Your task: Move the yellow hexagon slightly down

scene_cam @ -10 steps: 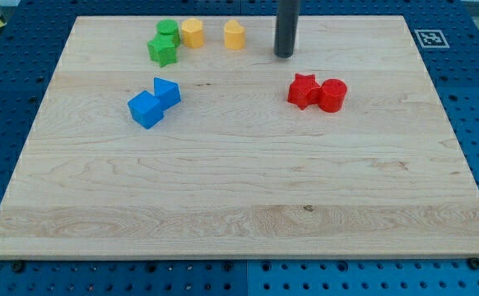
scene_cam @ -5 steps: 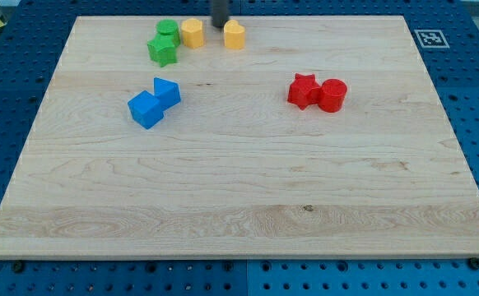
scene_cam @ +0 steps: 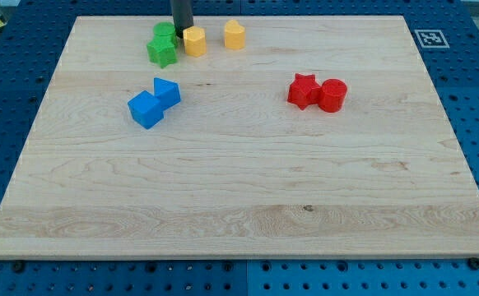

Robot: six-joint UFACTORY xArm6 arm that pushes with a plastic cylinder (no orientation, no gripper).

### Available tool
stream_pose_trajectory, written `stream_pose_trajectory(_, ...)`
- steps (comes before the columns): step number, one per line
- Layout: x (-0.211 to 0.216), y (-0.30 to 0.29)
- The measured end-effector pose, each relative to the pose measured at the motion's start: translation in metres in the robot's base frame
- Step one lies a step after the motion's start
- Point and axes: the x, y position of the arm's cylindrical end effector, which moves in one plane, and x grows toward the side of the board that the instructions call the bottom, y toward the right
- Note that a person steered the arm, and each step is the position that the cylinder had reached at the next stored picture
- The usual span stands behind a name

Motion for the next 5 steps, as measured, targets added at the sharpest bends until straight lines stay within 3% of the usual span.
stream_pose_trajectory(3, 0.024, 0.042)
stream_pose_trajectory(5, 0.064, 0.020)
